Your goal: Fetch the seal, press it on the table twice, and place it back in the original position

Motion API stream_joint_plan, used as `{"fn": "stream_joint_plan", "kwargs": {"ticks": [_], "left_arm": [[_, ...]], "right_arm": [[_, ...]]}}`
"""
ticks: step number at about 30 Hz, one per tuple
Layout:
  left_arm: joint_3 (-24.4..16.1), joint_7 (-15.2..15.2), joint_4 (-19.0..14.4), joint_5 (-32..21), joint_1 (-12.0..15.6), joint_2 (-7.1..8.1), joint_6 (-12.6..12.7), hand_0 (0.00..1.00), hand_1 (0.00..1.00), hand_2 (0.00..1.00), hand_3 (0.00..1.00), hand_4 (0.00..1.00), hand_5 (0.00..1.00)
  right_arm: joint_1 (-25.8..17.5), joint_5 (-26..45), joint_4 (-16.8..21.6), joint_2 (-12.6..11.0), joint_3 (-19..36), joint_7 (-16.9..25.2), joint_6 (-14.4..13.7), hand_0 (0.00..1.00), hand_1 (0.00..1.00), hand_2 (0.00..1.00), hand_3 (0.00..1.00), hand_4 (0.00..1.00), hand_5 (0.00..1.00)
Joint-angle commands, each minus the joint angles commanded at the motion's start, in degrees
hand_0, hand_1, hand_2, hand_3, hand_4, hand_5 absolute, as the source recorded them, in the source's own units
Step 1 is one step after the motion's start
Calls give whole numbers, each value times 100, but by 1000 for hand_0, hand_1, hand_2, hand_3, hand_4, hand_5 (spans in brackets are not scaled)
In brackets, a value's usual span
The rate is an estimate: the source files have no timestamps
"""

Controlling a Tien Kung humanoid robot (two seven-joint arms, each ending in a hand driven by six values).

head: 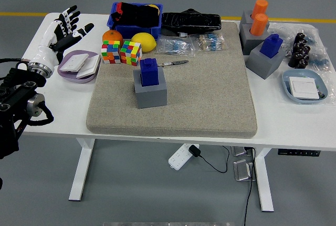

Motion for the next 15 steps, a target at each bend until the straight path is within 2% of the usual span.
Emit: {"fn": "stream_joint_plan", "kwargs": {"ticks": [15], "left_arm": [[19,147,19,-67,-14,81,-2,938,969,946,957,998,329]], "right_arm": [[3,-9,13,-12,10,-19,-23,766,673,646,613,795,489]]}}
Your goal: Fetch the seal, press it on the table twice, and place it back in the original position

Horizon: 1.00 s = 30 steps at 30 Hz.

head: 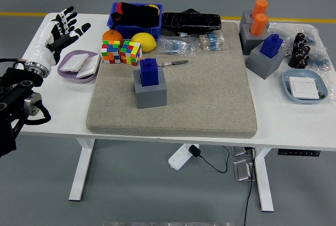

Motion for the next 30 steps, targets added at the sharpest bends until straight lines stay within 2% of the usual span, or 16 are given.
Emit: {"fn": "stream_joint_plan", "kwargs": {"ticks": [30], "left_arm": [[135,7,-18,-30,58,54,46,897,934,927,945,998,309]], "right_arm": [[17,3,1,-47,8,-12,-31,764,673,646,613,791,491]]}}
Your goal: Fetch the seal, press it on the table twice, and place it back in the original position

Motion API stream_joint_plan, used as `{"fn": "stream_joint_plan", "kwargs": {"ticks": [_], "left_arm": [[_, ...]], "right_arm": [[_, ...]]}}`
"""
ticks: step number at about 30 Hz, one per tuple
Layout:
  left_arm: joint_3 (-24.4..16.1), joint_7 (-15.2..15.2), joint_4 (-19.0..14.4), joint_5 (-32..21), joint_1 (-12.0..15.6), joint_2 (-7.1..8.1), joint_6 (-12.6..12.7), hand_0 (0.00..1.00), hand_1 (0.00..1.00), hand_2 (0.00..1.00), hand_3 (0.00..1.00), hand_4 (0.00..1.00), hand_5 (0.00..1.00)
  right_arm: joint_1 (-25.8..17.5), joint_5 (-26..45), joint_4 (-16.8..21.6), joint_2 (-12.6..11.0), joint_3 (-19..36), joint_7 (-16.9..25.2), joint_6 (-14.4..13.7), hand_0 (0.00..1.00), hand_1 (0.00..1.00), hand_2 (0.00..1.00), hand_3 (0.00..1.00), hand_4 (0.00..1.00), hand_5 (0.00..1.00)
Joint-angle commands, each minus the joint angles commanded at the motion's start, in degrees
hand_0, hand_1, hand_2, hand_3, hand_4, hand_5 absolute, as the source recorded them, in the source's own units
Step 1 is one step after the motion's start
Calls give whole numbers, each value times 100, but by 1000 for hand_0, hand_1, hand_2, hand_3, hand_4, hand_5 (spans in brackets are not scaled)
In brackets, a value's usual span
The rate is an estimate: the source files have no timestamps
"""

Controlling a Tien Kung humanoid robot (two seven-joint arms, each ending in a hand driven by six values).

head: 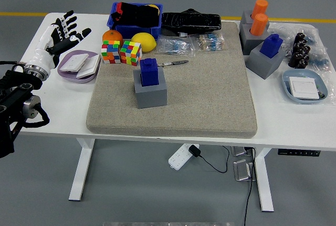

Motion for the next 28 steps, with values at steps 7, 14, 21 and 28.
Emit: {"fn": "stream_joint_plan", "kwargs": {"ticks": [7,14,21,28], "left_arm": [[29,-5,2,-16,15,11,-3,897,932,924,946,998,299],[26,-26,-8,-33,23,26,2,897,930,925,945,998,296],[21,-16,-30,-41,-9,12,-3,889,927,923,942,998,299],[7,-21,-32,-37,8,22,2,889,927,923,942,998,299]], "right_arm": [[23,19,16,-20,-43,6,6,763,673,646,613,791,492],[10,22,45,-30,-72,-3,3,764,672,646,612,789,492],[6,20,52,-29,-55,-5,5,763,672,646,612,787,490],[7,7,49,-18,-34,-7,6,763,672,646,612,787,490]]}}
